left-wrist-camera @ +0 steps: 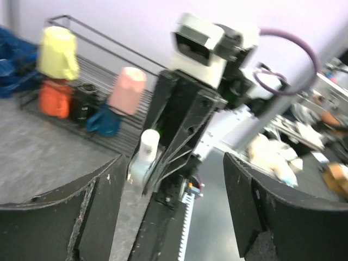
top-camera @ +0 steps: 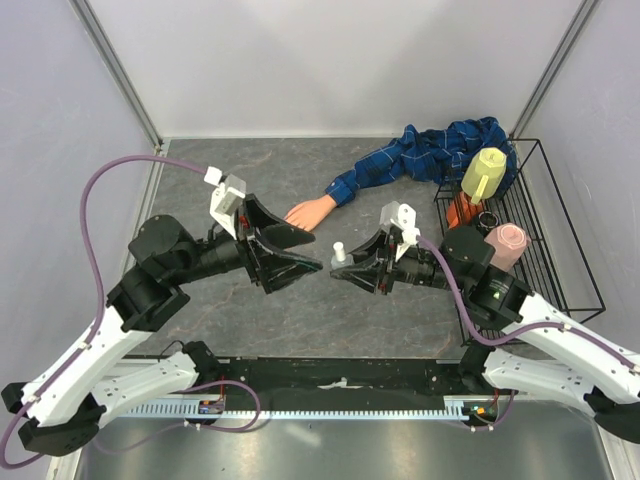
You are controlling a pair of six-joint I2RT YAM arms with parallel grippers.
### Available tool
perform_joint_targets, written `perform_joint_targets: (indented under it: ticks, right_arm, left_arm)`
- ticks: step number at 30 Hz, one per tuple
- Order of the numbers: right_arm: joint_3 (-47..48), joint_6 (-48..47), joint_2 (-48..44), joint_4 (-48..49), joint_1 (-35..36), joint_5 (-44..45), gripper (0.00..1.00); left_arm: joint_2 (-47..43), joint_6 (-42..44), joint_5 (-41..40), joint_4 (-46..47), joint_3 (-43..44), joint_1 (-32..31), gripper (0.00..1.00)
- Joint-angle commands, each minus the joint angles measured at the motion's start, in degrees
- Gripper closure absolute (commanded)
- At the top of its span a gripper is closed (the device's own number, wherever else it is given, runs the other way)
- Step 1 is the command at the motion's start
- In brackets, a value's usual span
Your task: Paint the nails
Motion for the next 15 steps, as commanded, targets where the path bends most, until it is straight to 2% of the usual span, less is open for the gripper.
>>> perform_joint_targets:
  ticks: [1, 2, 9, 15]
  right_arm:
    - [2.12, 5.29, 1.67, 6.81, -0.71, -16.60, 1.00]
    - [2.03, 6.78, 2.03, 7.87, -0.80, -20.54, 1.00]
    - [1.15, 8.46, 2.38, 11.66, -1.24, -22.85, 1.00]
    - [1.24, 8.11, 3.96, 11.93, -2.12, -21.81, 1.00]
  left_arm:
    - [0.56, 0.44, 13.68, 10.26, -3.04, 0.38, 0.23]
    - [0.74, 0.09, 14.75, 11.58, -3.22, 0.38, 0.23]
    - [3.98, -0.88, 19.41, 12.29, -3.05, 0.38, 0.23]
    - [5.92, -1.94, 20.47, 16.42, -2.52, 0.38, 0.40]
